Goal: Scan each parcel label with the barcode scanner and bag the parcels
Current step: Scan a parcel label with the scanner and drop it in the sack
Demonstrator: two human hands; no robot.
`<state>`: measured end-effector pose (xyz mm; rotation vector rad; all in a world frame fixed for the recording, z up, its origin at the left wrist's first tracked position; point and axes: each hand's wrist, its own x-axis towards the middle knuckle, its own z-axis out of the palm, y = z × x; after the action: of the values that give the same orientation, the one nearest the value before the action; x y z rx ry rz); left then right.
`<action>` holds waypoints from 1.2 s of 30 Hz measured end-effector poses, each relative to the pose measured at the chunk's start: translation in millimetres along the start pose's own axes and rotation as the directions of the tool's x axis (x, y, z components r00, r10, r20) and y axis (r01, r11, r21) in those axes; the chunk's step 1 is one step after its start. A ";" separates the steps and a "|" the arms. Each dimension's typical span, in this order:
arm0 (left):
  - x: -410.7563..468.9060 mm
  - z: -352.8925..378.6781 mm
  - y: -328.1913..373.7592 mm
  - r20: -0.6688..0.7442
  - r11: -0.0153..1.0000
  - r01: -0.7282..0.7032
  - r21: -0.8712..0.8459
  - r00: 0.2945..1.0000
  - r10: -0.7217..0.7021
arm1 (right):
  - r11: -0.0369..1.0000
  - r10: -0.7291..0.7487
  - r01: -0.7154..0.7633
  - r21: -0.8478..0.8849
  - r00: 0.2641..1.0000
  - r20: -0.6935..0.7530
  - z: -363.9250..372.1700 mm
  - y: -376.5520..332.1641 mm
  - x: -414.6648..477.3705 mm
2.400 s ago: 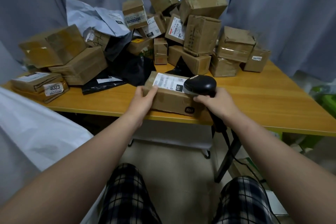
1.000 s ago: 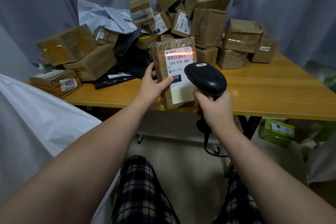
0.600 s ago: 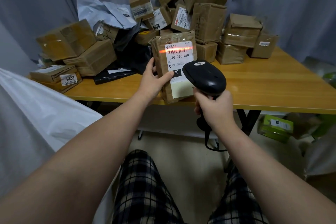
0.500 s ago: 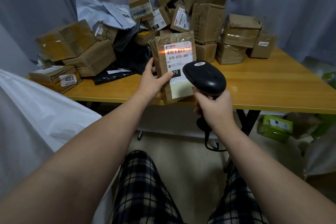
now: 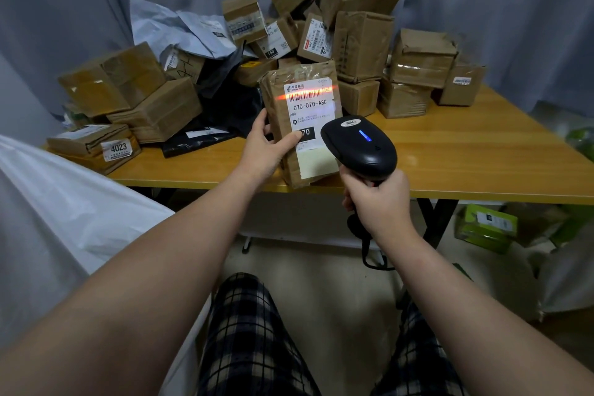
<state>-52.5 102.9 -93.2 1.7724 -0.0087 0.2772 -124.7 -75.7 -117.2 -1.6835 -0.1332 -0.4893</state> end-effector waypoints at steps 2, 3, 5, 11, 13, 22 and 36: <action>3.2 -0.6 -1.0 0.001 1.000 0.014 -0.011 1.000 -0.014 | 1.000 0.003 -0.003 -0.003 1.000 -0.006 2.1 0.7 3.1; 4.0 -1.1 -1.6 0.002 1.000 0.023 -0.019 1.000 -0.023 | 1.000 0.002 -0.002 -0.005 1.000 -0.003 2.7 0.6 4.4; 4.0 -1.5 -1.7 0.008 1.000 0.029 -0.012 1.000 -0.029 | 1.000 -0.011 0.011 -0.012 1.000 0.002 3.0 -0.5 6.9; 0.3 -0.9 5.1 -0.011 0.999 0.039 -0.017 0.999 -0.039 | 1.000 0.002 -0.002 0.006 1.000 0.007 0.9 -2.0 7.3; -3.3 -2.0 7.6 -0.018 0.999 0.040 -0.025 0.999 -0.040 | 1.000 0.001 -0.001 0.011 1.000 0.019 1.2 -3.3 5.5; -47.6 -66.9 23.9 -0.170 0.994 -0.034 -0.102 0.985 0.017 | 0.996 -0.030 0.012 0.089 0.979 0.201 46.4 -36.6 -0.1; -192.4 -264.3 -85.6 -0.754 0.974 0.195 -0.117 0.621 -0.215 | 0.998 0.038 -0.058 -0.003 0.616 0.787 255.0 -48.0 -81.1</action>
<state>-273.9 348.9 -161.6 1.4856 0.8049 0.8443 -153.4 194.4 -129.0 -1.7684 -0.7398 0.3471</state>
